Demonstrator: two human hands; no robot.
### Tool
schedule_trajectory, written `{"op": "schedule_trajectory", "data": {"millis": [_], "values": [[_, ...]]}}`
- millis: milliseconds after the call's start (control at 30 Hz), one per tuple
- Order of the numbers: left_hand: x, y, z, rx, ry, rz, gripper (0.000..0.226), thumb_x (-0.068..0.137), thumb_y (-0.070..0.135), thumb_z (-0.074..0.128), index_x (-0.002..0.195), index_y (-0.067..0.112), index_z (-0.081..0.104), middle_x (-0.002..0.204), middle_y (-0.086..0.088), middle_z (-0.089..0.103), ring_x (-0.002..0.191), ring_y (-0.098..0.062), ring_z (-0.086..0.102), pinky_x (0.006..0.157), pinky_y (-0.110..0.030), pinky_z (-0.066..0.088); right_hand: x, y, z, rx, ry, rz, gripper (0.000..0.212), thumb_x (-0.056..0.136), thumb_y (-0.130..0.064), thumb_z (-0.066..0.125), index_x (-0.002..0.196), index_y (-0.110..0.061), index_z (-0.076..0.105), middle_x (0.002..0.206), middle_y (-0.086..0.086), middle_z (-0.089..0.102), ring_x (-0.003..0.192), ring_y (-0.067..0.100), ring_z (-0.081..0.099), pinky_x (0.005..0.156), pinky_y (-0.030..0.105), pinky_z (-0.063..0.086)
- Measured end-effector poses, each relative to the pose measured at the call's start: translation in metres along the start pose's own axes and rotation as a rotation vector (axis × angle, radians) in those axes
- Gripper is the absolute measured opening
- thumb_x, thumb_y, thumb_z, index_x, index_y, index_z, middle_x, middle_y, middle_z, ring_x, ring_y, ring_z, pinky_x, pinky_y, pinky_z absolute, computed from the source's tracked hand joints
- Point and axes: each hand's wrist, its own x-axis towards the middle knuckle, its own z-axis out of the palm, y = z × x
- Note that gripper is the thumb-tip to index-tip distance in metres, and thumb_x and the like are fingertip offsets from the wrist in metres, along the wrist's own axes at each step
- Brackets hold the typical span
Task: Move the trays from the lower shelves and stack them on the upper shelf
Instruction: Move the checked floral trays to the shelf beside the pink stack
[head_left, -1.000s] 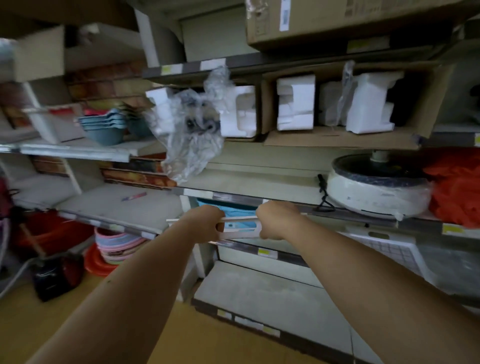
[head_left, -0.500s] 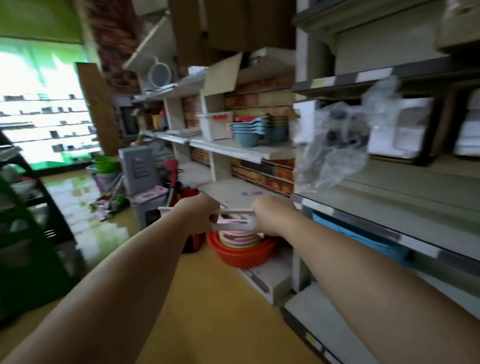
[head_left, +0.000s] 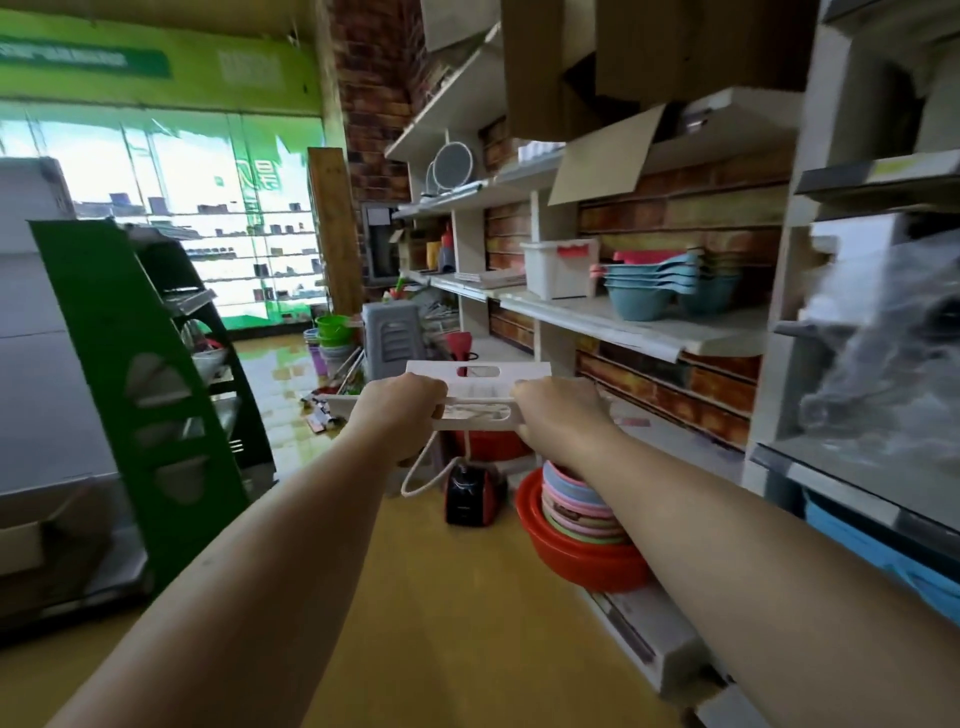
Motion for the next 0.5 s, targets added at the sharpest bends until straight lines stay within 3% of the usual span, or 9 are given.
{"op": "schedule_trajectory", "data": {"millis": [200, 333, 500], "values": [[0.059, -0.051, 0.027, 0.022, 0.027, -0.011, 0.015, 0.089, 0.008, 0.049, 0.097, 0.019, 0.056, 0.09, -0.001, 0.059, 0.083, -0.022, 0.062, 0.06, -0.028, 0.042, 0.08, -0.01, 0.025, 0.006, 0.039, -0.043, 0.02, 0.093, -0.014, 0.05, 0.112, -0.013, 0.057, 0.109, 0.007, 0.066, 0.1, 0.028, 0.063, 0.068, 0.03, 0.034], [0.106, -0.073, 0.047, 0.025, 0.023, -0.041, 0.016, 0.091, 0.01, 0.049, 0.101, 0.02, 0.058, 0.096, -0.002, 0.059, 0.086, -0.021, 0.062, 0.068, -0.03, 0.047, 0.135, -0.006, 0.047, 0.001, 0.071, -0.074, 0.021, 0.094, -0.014, 0.049, 0.113, -0.014, 0.057, 0.107, 0.006, 0.067, 0.097, 0.026, 0.064, 0.066, 0.03, 0.035], [0.177, -0.094, 0.076, 0.064, 0.034, -0.071, 0.015, 0.091, 0.011, 0.048, 0.099, 0.02, 0.057, 0.092, -0.002, 0.06, 0.08, -0.02, 0.058, 0.063, -0.028, 0.041, 0.211, 0.012, 0.083, 0.013, 0.078, -0.097, 0.022, 0.094, -0.014, 0.049, 0.114, -0.014, 0.057, 0.11, 0.006, 0.066, 0.1, 0.026, 0.064, 0.068, 0.03, 0.033]]}}
